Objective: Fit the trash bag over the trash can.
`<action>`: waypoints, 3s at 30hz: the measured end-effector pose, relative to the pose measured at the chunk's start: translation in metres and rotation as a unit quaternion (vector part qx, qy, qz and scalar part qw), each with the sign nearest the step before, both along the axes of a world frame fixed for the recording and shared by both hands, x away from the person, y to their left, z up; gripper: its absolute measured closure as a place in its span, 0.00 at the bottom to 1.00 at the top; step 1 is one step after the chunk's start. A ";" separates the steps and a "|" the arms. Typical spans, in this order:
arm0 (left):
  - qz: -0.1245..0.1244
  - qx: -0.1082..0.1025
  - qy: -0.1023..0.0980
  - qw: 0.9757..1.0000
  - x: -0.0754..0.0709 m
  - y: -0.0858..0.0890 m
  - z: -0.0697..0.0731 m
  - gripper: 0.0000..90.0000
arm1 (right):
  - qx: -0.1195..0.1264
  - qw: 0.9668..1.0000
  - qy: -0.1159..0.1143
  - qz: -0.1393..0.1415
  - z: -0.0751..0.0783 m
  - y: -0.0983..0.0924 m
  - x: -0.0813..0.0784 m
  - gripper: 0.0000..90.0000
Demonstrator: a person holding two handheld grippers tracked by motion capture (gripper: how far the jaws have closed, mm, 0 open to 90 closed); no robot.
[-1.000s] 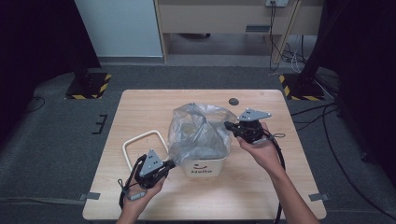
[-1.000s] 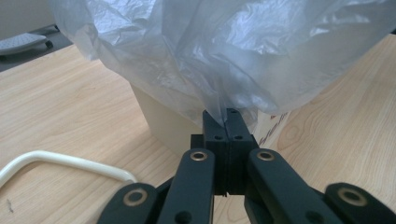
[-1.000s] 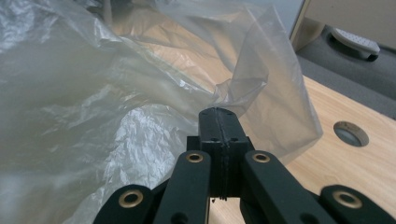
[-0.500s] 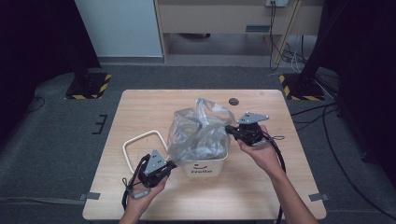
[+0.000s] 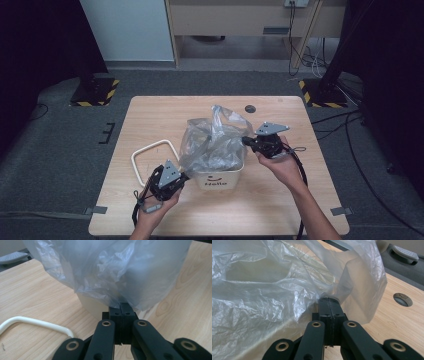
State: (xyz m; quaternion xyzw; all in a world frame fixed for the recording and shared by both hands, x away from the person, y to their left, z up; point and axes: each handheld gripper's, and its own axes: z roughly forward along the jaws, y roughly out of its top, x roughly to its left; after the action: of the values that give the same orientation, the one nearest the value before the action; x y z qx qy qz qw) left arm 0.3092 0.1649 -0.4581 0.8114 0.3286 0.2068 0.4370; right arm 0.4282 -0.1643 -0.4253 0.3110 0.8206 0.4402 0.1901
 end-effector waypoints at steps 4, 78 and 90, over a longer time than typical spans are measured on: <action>-0.005 0.000 0.001 1.000 -0.004 -0.001 0.000 1.00 | -0.003 1.000 0.002 0.005 0.000 0.000 -0.001 1.00; 0.011 -0.049 -0.025 0.998 -0.007 0.016 0.008 0.55 | -0.003 1.000 -0.017 -0.020 -0.006 -0.013 -0.004 1.00; 0.000 -0.066 -0.038 0.997 -0.022 0.040 0.022 0.51 | -0.003 1.000 -0.019 -0.025 -0.005 -0.015 -0.002 1.00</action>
State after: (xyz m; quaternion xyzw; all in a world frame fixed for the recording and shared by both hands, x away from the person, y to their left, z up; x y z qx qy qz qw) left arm 0.2873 0.2049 -0.4365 0.7724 0.3245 0.2159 0.5015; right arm 0.4261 -0.1798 -0.4303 0.3225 0.8104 0.4383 0.2174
